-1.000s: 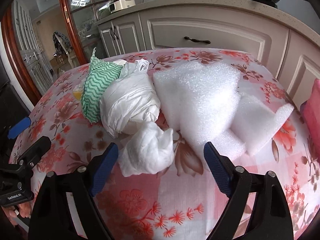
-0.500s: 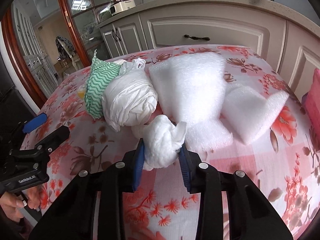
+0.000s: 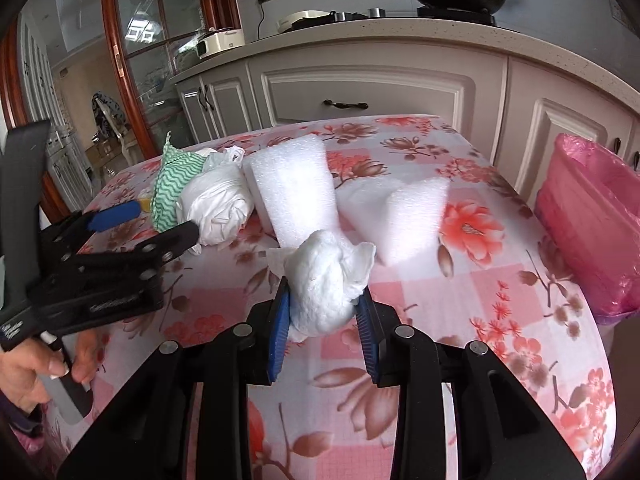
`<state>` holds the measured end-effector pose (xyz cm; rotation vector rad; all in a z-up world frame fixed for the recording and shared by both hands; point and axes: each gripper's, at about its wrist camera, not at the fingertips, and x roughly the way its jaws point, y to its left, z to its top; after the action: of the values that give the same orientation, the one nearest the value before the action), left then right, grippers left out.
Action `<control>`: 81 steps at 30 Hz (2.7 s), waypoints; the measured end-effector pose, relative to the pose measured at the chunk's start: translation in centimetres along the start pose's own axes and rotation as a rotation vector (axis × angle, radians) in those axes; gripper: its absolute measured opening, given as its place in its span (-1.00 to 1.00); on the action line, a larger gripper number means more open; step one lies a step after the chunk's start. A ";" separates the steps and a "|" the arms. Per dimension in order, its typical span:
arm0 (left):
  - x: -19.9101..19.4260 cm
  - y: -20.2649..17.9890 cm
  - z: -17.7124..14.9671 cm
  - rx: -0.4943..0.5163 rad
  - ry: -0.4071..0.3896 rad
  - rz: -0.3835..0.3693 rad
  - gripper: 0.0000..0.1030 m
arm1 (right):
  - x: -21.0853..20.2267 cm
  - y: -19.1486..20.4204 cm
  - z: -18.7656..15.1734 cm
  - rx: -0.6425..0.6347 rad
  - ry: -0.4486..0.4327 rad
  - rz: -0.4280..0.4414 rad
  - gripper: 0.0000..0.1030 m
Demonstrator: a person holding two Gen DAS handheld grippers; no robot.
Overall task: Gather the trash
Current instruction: 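Grasp white tissue with the right tool while the left tool grasps a white plastic bag, then carry the tissue and plastic bag over the pink bin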
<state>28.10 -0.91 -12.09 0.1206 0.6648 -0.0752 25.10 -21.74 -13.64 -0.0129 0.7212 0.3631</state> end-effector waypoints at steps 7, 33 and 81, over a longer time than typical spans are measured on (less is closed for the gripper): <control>3.5 -2.2 1.8 0.116 0.032 0.032 0.77 | -0.8 -1.7 -0.5 0.034 -0.016 -0.005 -0.39; -6.3 -3.3 -4.1 0.057 -0.051 -0.071 -0.20 | -3.0 -0.8 -2.4 0.028 -0.020 0.022 -0.39; -10.9 -18.7 5.4 0.122 -0.285 -0.272 -0.19 | -15.3 -14.0 -0.2 0.113 -0.293 -0.246 -0.39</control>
<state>20.83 -19.80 -2.74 0.1336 0.3884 -0.3884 18.99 -39.82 -5.44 0.0572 0.4421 0.0843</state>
